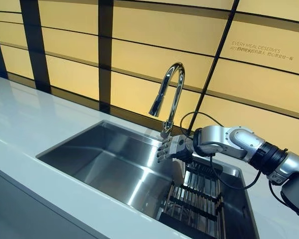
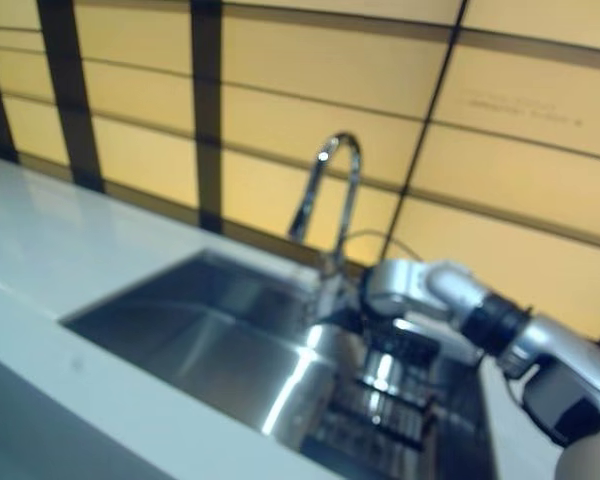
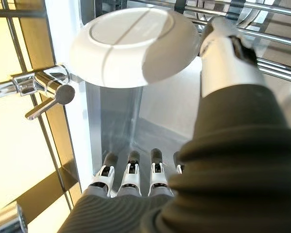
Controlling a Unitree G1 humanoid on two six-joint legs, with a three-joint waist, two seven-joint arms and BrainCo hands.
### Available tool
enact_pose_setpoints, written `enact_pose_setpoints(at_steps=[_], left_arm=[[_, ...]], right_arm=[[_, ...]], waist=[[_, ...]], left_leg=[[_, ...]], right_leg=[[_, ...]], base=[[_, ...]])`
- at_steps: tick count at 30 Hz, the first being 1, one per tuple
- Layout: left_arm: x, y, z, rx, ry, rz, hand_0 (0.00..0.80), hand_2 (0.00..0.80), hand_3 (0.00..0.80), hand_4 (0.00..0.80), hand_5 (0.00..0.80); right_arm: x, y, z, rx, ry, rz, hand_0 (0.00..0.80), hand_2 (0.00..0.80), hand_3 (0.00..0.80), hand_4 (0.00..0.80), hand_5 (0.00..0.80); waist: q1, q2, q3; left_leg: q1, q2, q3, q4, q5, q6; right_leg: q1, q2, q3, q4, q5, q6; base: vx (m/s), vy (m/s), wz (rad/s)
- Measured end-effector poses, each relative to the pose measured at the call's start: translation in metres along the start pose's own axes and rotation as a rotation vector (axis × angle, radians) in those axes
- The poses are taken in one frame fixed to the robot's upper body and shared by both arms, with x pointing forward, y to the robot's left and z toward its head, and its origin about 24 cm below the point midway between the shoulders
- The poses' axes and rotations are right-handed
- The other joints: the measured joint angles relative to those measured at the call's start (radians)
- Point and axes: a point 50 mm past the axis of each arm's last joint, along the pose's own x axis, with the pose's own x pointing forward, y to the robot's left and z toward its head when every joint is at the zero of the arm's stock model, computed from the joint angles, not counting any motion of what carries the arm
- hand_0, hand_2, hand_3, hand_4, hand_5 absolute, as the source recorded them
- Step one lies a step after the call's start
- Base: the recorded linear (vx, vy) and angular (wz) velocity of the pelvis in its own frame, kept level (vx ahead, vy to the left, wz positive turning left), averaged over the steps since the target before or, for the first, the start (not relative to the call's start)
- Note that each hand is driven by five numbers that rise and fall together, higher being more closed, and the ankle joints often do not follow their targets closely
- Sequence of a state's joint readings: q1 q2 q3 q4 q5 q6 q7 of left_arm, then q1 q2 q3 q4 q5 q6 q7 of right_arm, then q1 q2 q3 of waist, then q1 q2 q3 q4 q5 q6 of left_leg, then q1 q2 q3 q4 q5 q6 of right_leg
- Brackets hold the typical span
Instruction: Take plates into dishwasher
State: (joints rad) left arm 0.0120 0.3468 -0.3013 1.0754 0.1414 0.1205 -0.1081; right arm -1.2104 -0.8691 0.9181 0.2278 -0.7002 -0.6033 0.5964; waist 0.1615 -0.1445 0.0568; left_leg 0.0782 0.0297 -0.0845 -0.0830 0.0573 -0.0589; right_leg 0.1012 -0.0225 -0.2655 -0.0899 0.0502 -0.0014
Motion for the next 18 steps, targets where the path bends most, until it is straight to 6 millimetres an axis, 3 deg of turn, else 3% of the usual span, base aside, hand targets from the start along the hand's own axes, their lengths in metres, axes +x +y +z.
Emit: enact_pose_setpoints(at_steps=[18], left_arm=[[-0.001,0.005,0.003,0.007,-0.017,0.005,0.0,0.0,0.0,0.0,0.0]], right_arm=[[0.012,0.022,-0.003,0.065,0.022,0.016,0.0,0.0,0.0,0.0,0.0]], waist=[[0.021,-0.013,0.015]], left_leg=[[-0.001,0.0,-0.004,0.0,0.0,-0.001]], right_leg=[[0.001,0.0,-0.004,0.0,-0.001,0.001]], base=[[0.0,0.0,0.0]])
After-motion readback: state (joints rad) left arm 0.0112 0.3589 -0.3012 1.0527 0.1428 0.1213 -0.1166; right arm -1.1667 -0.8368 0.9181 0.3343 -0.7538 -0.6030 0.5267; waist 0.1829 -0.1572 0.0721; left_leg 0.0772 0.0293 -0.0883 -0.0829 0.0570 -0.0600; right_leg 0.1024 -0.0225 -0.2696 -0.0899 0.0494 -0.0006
